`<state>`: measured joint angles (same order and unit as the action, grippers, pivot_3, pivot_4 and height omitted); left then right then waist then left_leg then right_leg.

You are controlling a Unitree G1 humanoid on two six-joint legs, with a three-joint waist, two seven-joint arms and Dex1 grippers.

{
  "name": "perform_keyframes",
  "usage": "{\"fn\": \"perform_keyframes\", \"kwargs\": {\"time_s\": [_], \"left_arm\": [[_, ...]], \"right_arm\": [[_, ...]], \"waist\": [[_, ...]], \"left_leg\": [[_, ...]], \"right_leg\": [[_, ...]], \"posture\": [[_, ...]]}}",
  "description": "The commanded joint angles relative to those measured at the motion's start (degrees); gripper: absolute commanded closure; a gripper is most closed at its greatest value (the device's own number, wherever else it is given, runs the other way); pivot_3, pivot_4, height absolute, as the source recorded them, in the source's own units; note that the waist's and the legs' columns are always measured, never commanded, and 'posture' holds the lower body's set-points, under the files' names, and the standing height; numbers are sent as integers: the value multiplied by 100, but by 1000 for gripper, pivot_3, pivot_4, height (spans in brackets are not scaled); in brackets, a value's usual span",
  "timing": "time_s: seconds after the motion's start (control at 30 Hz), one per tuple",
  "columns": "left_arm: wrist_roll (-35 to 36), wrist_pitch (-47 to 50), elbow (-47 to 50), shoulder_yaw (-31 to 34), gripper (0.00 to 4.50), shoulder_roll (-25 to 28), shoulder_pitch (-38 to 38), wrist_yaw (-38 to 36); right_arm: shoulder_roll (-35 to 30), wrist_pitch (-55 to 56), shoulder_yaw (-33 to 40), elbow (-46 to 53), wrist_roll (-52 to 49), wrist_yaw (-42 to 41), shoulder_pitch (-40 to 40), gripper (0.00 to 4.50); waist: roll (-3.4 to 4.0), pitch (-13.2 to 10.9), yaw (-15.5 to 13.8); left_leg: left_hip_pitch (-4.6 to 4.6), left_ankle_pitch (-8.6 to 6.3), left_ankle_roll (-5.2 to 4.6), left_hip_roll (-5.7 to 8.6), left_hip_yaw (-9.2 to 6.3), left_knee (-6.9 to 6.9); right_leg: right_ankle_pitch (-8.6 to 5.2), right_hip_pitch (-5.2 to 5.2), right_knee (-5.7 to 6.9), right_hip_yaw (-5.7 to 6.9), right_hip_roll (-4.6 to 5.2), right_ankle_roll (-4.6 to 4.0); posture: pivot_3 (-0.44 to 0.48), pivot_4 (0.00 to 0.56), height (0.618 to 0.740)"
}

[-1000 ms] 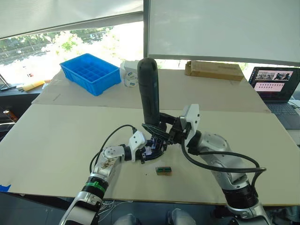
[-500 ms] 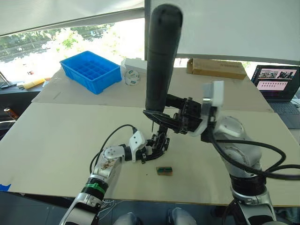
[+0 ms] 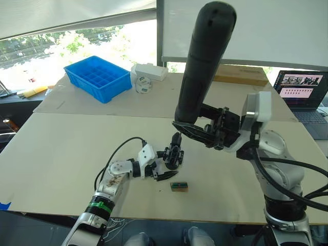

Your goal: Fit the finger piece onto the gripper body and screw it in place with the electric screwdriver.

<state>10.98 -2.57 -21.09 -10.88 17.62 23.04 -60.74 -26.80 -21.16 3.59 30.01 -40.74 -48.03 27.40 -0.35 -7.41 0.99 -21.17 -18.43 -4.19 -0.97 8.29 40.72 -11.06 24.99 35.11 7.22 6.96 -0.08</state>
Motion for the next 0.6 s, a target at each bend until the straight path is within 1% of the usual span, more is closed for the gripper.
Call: {"fn": "perform_keyframes", "kwargs": {"time_s": [0.03, 0.17, 0.27, 0.33, 0.4, 0.47, 0.53, 0.6], "left_arm": [[190, 159, -15, 364, 62, 567, -303, -283], [575, 221, 136, 670, 62, 1189, -435, -836], [1012, 179, 103, 1018, 62, 1793, -567, -1676], [1123, -6, -96, 1230, 62, 2079, -570, -2000], [1130, -374, -404, 1426, 62, 2155, -501, -2090], [1107, -600, -721, 1543, 62, 2305, -504, -2356], [1079, -808, -955, 1616, 62, 2475, -545, -2669], [1212, -720, -784, 1664, 62, 2487, -574, -2778]], "right_arm": [[-382, -119, 755, 559, -545, 175, -271, 2609], [-874, -173, 1404, 761, -794, 167, -933, 2609], [-979, -203, 2050, 893, -1027, 492, -1531, 2609], [-989, -47, 2440, 939, -923, 396, -2126, 2609], [-981, 108, 2739, 936, -817, 250, -2636, 2609], [-1038, 280, 3055, 893, -665, -32, -3183, 2609], [-985, 453, 3383, 792, -594, -49, -3498, 2609], [-917, 594, 3445, 801, -542, -66, -3650, 2609]], "waist": [[-2, -1, -5], [1, -5, -4], [7, -26, -30], [9, -38, -67], [12, -44, -151], [23, -51, -195], [24, -55, -186], [21, -73, -168]], "left_leg": [[0, 0, 1, -1, -2, 0], [-2, 0, 1, -4, -3, -1], [-10, -1, 1, -2, -3, -2], [-18, -1, 1, -1, -4, -1], [-25, -1, 0, 0, -7, -1], [-34, -3, -3, 6, -6, 0], [-40, -5, -9, 12, -5, 2], [-41, -6, -10, 16, 0, 4]], "right_leg": [[-1, 0, 0, -2, 3, -1], [-3, 4, 1, -10, 8, -6], [-3, 11, 1, -9, 12, -6], [-3, 16, 2, -8, 14, -6], [-3, 17, -3, -2, 13, -4], [0, 20, -6, -1, 14, 2], [-1, 21, -9, 2, 10, 11], [2, 21, -9, 11, -12, 19]], "posture": [[0, 150, 740], [0, 150, 740], [0, 150, 740], [0, 150, 740], [0, 150, 740], [0, 150, 740], [0, 150, 740], [0, 150, 740]]}}
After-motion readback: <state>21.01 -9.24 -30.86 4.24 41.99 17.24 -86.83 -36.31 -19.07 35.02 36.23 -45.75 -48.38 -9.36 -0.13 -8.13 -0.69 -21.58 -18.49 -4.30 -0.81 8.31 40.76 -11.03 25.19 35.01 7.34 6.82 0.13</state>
